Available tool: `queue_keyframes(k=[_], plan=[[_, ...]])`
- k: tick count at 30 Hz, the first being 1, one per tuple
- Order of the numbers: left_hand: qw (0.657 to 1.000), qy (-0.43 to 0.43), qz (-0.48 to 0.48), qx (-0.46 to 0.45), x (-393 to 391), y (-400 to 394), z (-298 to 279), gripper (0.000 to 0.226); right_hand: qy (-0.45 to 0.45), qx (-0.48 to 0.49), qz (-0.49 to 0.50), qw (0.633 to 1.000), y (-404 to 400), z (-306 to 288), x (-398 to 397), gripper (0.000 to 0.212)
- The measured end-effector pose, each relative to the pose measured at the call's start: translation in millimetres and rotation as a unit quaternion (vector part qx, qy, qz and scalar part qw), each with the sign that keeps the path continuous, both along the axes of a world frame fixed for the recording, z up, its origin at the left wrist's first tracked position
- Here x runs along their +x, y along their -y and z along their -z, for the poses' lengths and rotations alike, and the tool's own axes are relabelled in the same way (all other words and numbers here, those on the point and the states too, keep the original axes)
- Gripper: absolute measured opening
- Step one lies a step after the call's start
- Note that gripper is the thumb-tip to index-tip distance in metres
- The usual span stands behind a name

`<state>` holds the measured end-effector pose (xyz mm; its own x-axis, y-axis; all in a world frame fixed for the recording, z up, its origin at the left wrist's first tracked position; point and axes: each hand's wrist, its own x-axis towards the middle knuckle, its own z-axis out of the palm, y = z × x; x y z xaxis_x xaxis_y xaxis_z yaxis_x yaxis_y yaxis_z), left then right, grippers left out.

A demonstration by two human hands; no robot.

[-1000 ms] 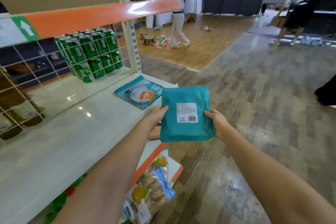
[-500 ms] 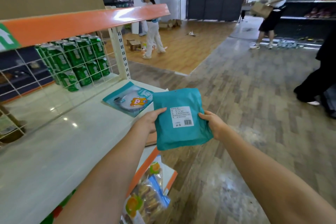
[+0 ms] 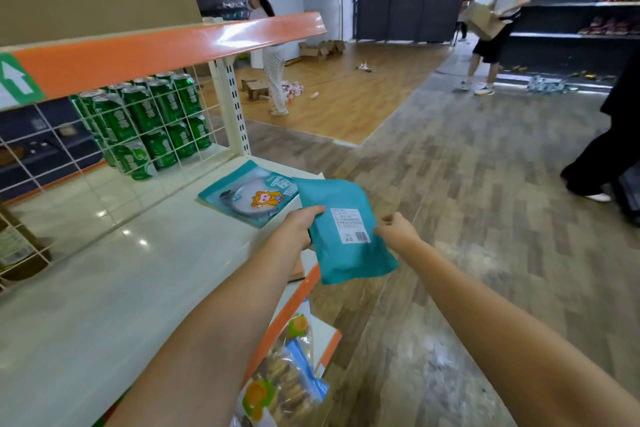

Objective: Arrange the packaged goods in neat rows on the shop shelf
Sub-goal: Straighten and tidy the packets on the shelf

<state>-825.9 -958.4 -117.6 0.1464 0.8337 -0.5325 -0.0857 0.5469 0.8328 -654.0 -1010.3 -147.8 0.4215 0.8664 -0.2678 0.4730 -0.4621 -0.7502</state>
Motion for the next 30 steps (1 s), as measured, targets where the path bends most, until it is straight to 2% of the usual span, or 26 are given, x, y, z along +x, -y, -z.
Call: queue_keyframes(k=[3,6,9,14,17,19,21,24,26,30], plan=[[1.0,-0.015,-0.017,0.016,13,0,4,0.033,0.041,0.02,-0.074,0.996,6,-15,-17,0.049],[0.999,-0.021,-0.035,0.023,26,3,5,0.018,0.059,-0.015,-0.167,0.984,16,-31,-39,0.059],[0.998,-0.033,-0.04,0.023,36,8,3,0.01,0.142,-0.044,-0.22,0.964,27,-40,-49,0.068],[0.998,0.02,-0.055,0.008,46,11,3,0.017,0.276,-0.06,-0.213,0.935,38,-27,-49,0.051],[0.999,0.012,-0.043,0.015,49,15,-1,0.011,0.362,-0.044,-0.181,0.913,44,-21,-47,0.038],[0.999,0.009,-0.042,0.028,51,17,-3,0.011,0.388,-0.025,-0.17,0.905,46,-20,-43,0.03],[0.998,0.011,-0.043,0.035,52,17,-4,0.028,0.4,-0.012,-0.163,0.902,47,-20,-40,0.025],[0.999,-0.002,-0.015,0.033,51,21,-9,0.019,0.389,0.005,-0.147,0.909,48,-21,-34,0.023],[0.999,-0.027,0.022,0.035,51,21,-10,0.015,0.358,0.012,-0.122,0.926,48,-23,-27,0.022],[0.994,-0.058,0.072,0.059,49,22,-15,0.039,0.244,0.02,-0.092,0.965,47,-28,-12,0.016]])
